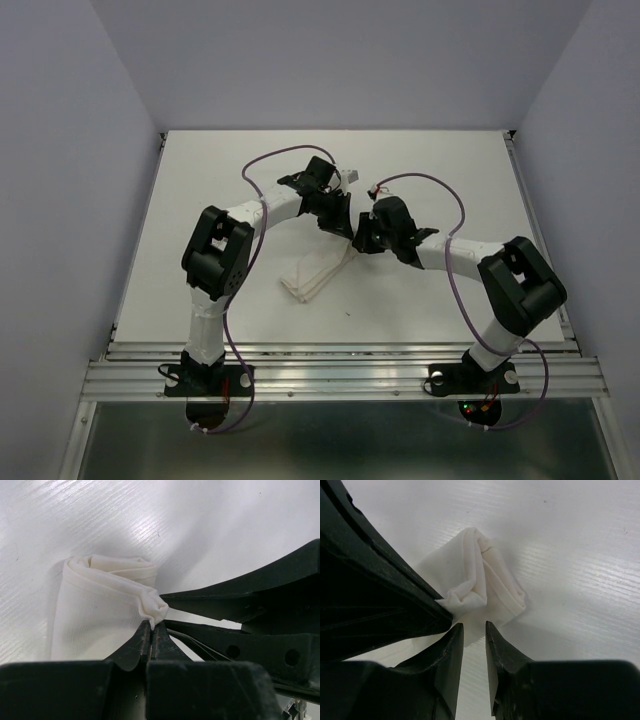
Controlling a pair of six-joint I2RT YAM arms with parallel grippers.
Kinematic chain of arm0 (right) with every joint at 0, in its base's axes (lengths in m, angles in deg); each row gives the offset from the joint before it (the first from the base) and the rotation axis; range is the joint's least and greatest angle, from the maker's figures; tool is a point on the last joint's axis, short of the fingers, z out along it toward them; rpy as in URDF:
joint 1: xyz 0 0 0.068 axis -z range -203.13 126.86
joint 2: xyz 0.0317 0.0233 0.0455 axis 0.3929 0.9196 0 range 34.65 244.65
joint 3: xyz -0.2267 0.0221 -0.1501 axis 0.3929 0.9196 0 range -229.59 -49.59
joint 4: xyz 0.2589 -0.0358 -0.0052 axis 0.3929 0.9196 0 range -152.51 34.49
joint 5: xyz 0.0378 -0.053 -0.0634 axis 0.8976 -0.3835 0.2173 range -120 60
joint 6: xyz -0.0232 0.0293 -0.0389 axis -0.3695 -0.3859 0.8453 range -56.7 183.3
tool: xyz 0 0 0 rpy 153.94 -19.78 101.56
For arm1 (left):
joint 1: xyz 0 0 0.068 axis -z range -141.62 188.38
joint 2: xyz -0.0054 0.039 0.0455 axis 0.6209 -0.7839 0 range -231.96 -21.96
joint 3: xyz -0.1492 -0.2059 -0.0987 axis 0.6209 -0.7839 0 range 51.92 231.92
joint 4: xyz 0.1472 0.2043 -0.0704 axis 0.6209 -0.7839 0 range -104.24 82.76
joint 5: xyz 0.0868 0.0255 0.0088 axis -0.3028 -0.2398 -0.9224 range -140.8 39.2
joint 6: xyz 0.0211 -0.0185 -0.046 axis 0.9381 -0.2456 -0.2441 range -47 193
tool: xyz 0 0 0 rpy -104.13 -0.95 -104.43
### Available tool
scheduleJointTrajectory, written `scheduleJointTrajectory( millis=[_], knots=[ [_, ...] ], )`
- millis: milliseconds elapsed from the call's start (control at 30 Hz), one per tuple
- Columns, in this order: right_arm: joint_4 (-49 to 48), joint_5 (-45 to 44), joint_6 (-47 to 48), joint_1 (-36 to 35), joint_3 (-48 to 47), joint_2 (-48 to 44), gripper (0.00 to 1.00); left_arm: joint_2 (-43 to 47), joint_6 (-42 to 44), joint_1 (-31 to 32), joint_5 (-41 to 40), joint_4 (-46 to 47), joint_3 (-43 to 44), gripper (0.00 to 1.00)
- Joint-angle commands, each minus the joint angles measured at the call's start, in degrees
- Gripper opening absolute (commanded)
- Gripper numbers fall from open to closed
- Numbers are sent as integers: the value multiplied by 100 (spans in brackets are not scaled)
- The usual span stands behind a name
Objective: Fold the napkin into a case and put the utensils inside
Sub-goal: Stuff the top corner of the smaller-rectangle-folded napkin into the folded napkin.
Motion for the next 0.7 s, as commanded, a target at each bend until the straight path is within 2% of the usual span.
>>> scheduleJointTrajectory(
  millis=[0, 467, 667],
  knots=[
    [-474, 54, 43, -65, 145, -265, 30, 401, -62, -67, 32, 155, -104, 0],
    [-536, -139, 219, -293, -188, 201, 30, 427, -106, -102, 128, 234, -174, 0],
    [-500, -744, 386, -460, -399, 421, 32, 453, -79, -111, 155, 217, -183, 0]
  ],
)
